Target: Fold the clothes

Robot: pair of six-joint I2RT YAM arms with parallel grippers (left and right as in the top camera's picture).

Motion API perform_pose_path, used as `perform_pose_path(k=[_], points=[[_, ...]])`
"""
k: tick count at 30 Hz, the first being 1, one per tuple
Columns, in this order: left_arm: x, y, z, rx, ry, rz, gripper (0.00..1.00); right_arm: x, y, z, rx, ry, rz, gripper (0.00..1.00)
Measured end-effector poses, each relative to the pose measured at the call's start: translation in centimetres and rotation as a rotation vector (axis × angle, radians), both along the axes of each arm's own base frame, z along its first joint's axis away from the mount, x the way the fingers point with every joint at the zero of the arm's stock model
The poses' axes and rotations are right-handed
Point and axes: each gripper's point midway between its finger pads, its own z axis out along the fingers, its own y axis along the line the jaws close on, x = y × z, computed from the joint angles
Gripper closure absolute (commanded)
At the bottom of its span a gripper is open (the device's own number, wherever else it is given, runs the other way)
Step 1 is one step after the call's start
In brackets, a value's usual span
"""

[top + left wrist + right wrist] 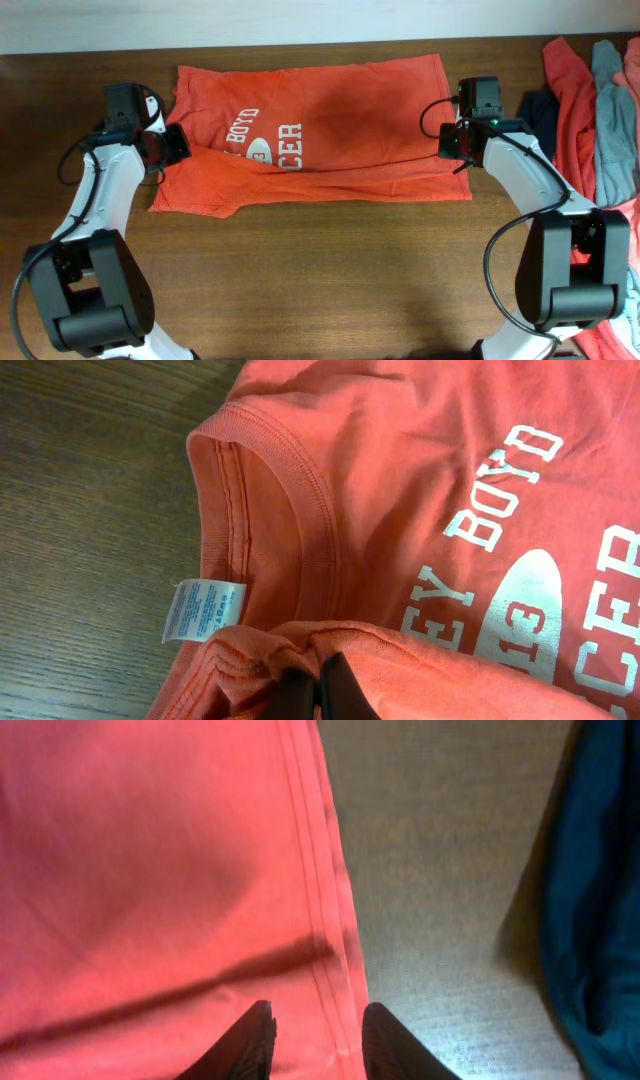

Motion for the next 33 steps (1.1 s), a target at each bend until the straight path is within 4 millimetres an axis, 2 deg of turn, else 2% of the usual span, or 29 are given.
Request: perform_pose_path(k=[6,9,16,18,21,22,30,33], points=[[-0.2,0.0,-0.1,-0.002,0.011,0.0,0.99,-1.3,-1.4,-0.8,0.001,0.051,-0.033,0.66],[-0.3,0.0,-0.1,-0.002,0.013,0.0,0.99,-1.7,-2.1,-2.0,0.015,0.077,-0.049,0.66],[-0.3,-0.1,-0.2,-0.002,0.015,0.0,0.99,-2.5,-1.2,-5.8,0.082,0.163,-0.032,0.66],[-0.3,-0.1,-0.2,-0.002,0.015,0.0,0.99,-2.6,-1.1,-6.2,0.091,0.173,-0.028,0.73],[-0.4,-0.1,-0.2,-0.003,0.016,0.0,0.99,-2.7,-0.9,-6.4,0.101,0.178,-0.023,0.93],[-0.4,-0.1,-0.2,-0.002,0.016,0.0,0.99,-2.6,-0.9,-6.4,0.103,0.177,-0.023,0.96],[-0.4,-0.1,-0.2,-0.003,0.017,0.0,0.99,-2.6,-0.7,-6.3,0.111,0.176,-0.023,0.96],[-0.3,0.0,-0.2,-0.002,0.014,0.0,0.99,-1.9,-0.8,-5.7,0.11,0.156,-0.023,0.96]])
